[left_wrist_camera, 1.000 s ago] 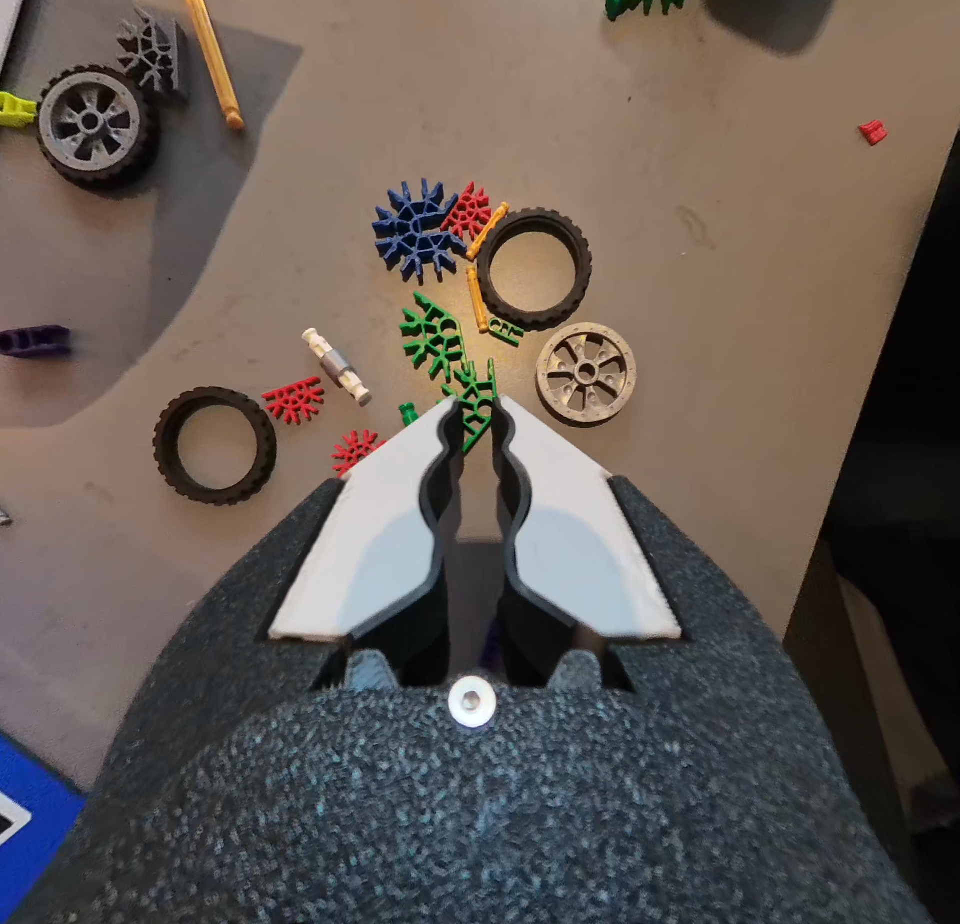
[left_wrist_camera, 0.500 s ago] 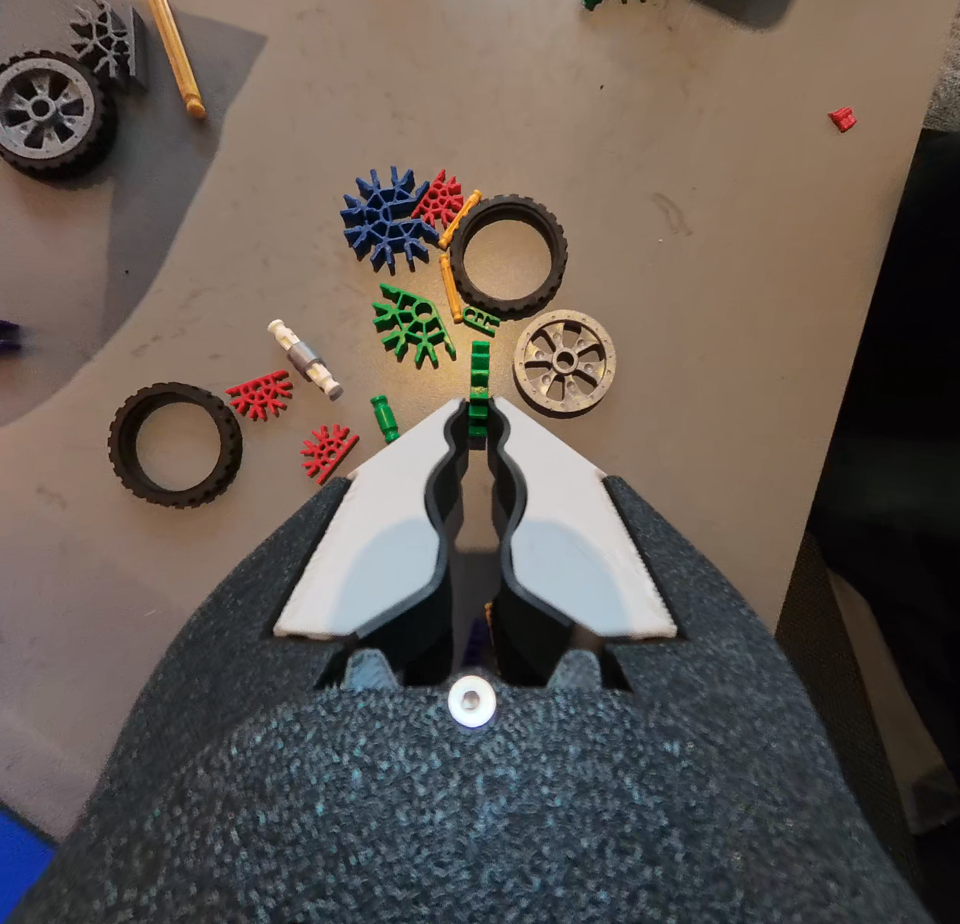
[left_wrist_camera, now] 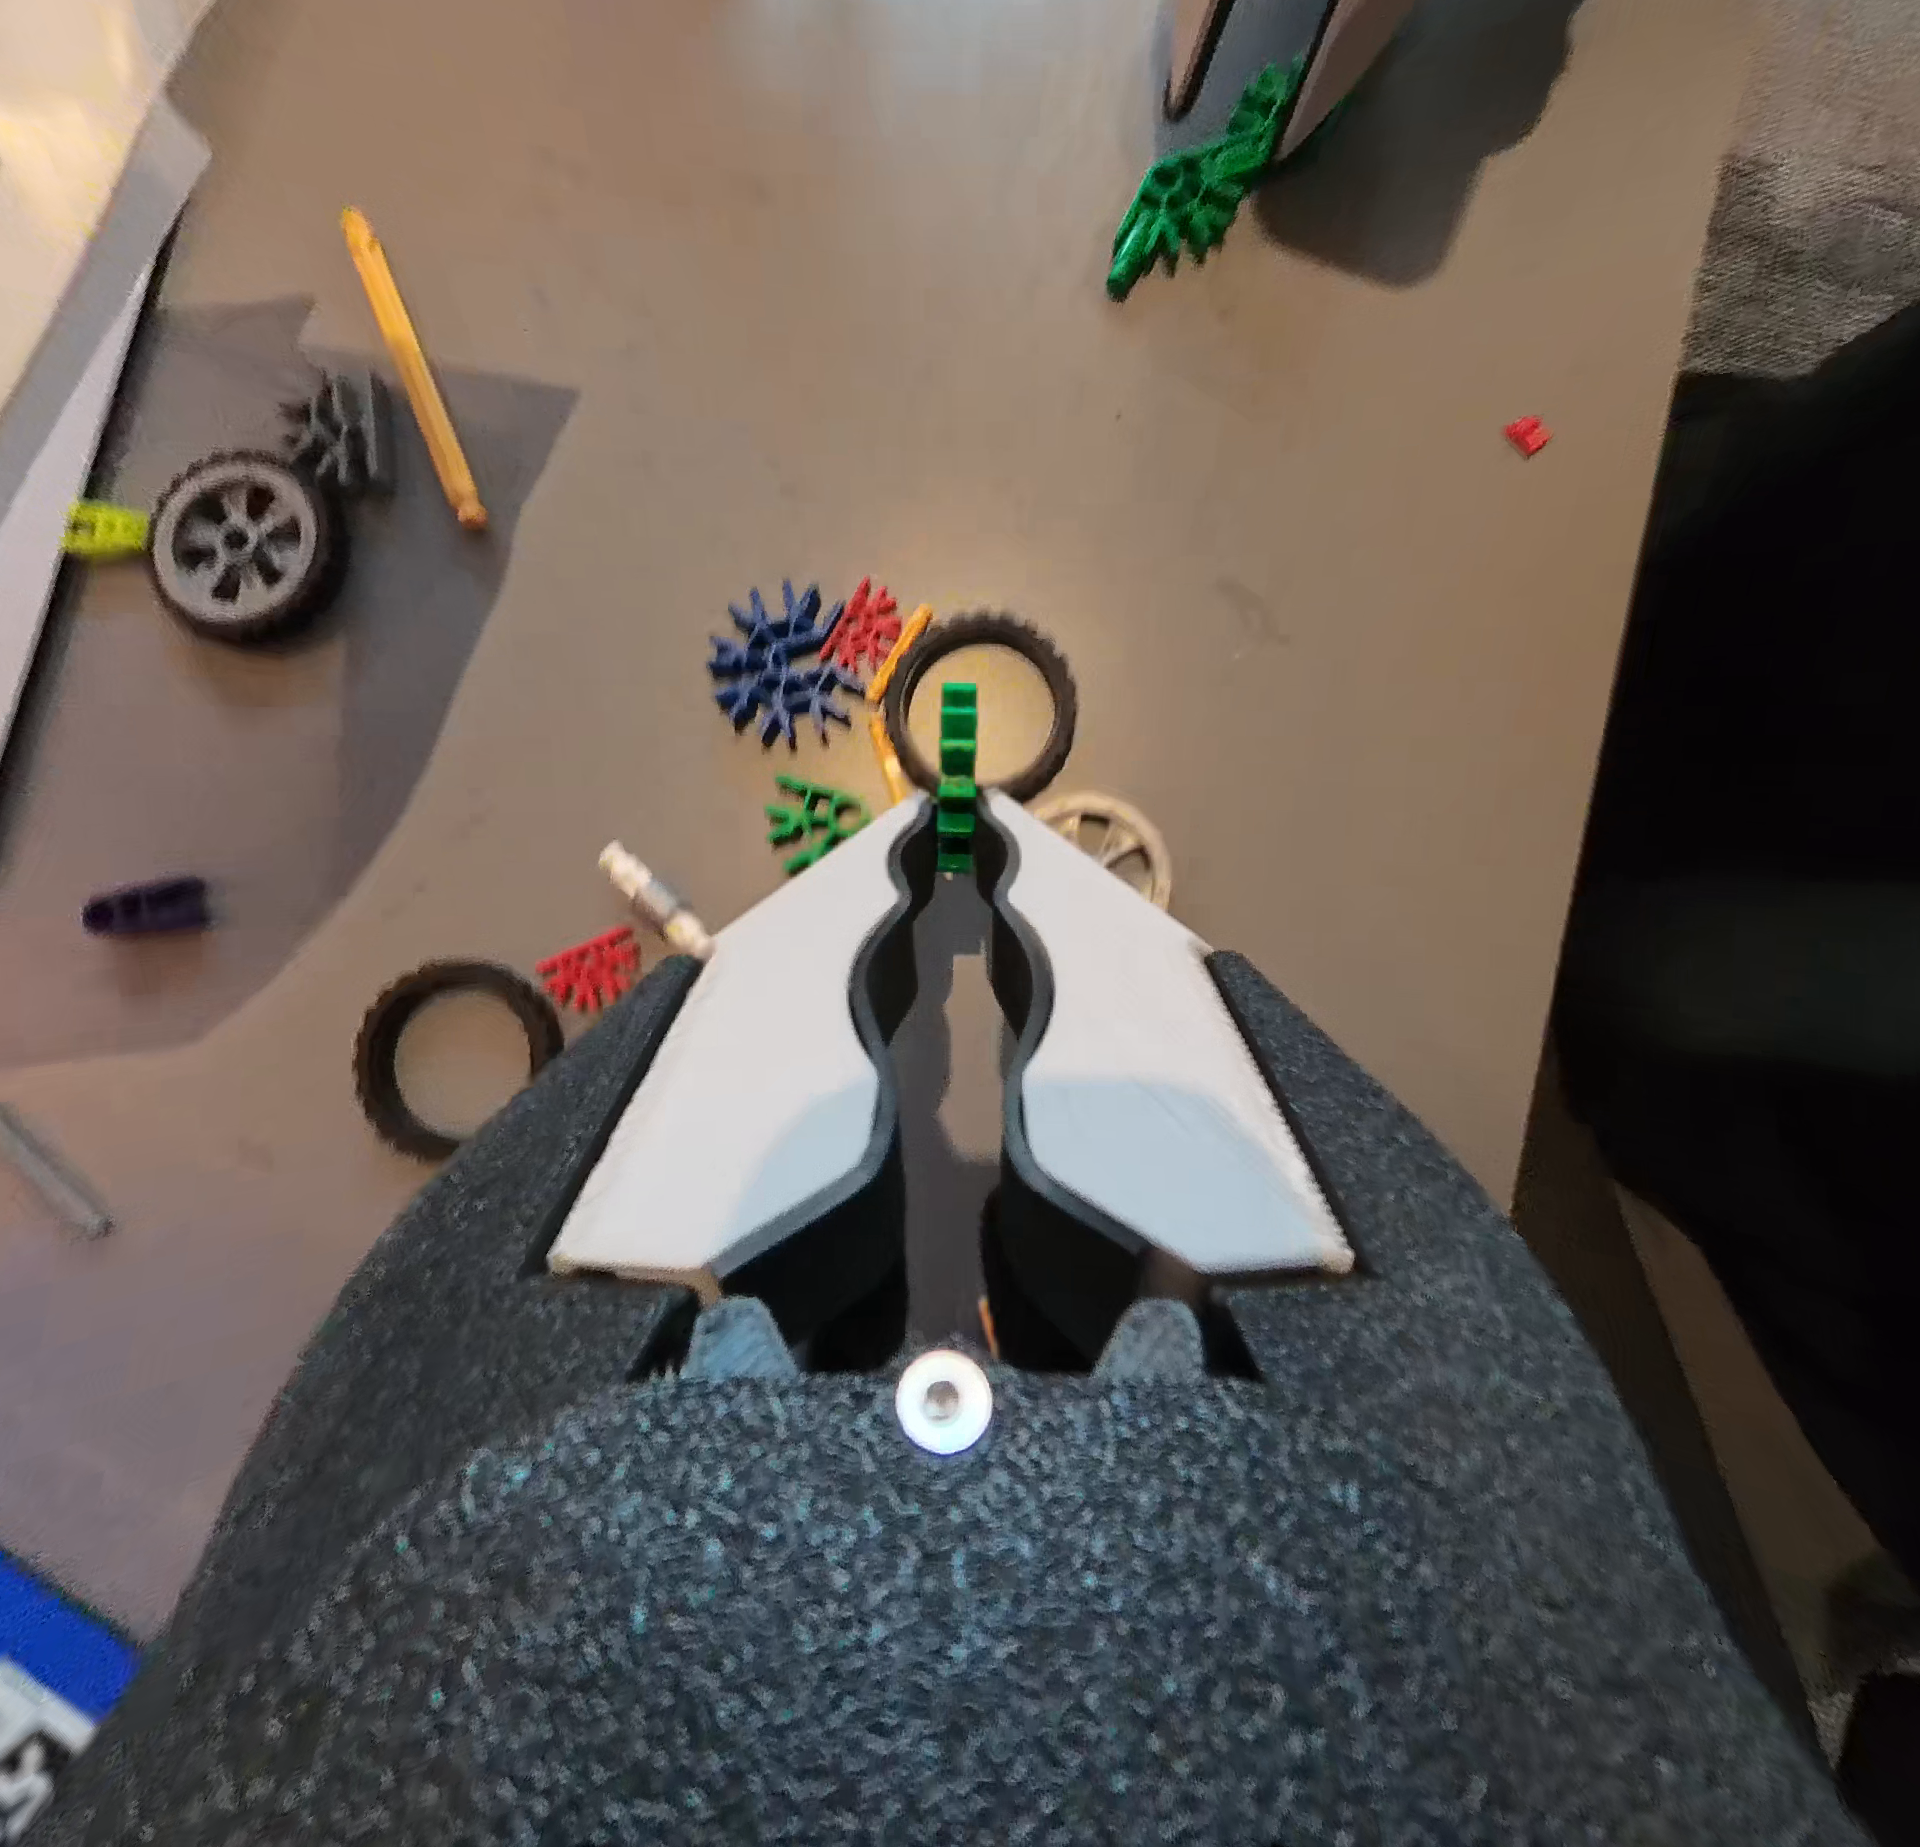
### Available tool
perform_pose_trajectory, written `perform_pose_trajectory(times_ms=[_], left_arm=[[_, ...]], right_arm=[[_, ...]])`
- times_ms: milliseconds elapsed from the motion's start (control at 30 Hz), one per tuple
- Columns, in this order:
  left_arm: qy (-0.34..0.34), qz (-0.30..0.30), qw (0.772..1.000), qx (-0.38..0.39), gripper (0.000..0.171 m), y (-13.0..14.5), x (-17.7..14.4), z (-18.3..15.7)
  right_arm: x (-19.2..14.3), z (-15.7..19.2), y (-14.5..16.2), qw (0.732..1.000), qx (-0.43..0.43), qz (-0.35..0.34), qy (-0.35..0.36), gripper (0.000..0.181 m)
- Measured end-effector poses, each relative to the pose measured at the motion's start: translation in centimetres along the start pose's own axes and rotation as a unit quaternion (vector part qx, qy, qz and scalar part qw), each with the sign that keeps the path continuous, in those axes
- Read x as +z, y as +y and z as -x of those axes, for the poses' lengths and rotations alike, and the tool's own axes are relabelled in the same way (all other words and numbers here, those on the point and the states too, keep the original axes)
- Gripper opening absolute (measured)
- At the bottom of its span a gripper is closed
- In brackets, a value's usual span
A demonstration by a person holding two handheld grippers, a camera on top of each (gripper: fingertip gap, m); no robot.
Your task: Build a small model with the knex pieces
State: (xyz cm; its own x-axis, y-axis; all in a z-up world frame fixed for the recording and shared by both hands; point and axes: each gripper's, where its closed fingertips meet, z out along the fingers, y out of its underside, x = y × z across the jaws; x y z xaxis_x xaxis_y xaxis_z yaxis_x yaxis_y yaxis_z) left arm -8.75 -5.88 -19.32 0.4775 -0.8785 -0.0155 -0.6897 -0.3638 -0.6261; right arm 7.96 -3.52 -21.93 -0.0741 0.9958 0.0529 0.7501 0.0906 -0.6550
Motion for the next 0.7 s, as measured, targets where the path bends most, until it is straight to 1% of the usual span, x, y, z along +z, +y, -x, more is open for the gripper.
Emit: perform_pose_trajectory(times_ms=[200, 333, 433, 500, 600, 667, 700], left_arm=[[0.066, -0.012, 0.997, 0.031, 0.006, -4.7, 2.9, -2.2], [0.109, -0.008, 0.993, 0.049, 0.006, -6.7, 5.1, -3.9], [0.130, 0.005, 0.990, 0.052, 0.006, -7.3, 6.7, -4.7], [0.131, 0.018, 0.990, 0.056, 0.006, -7.4, 7.5, -4.5], [0.156, 0.029, 0.986, 0.050, 0.006, -7.7, 8.1, -4.5], [0.169, 0.049, 0.983, 0.043, 0.006, -7.4, 8.6, -4.3], [0.166, 0.054, 0.984, 0.043, 0.006, -7.3, 8.9, -4.0]], right_arm=[[-0.5, 0.1, 0.2, 1.000, 0.004, -0.003, 0.006, 0.022], [-0.5, 0.4, 0.6, 1.000, 0.002, 0.000, 0.002, 0.022], [-0.5, 0.5, 0.6, 1.000, -0.002, -0.001, 0.002, 0.022], [-0.6, 0.4, 0.5, 1.000, -0.004, -0.002, 0.003, 0.022], [-0.6, 0.4, 0.6, 1.000, -0.007, -0.002, 0.001, 0.022], [-0.5, 0.4, 0.6, 1.000, -0.008, -0.002, 0.000, 0.022], [-0.5, 0.4, 0.6, 1.000, -0.009, -0.003, -0.001, 0.022]])
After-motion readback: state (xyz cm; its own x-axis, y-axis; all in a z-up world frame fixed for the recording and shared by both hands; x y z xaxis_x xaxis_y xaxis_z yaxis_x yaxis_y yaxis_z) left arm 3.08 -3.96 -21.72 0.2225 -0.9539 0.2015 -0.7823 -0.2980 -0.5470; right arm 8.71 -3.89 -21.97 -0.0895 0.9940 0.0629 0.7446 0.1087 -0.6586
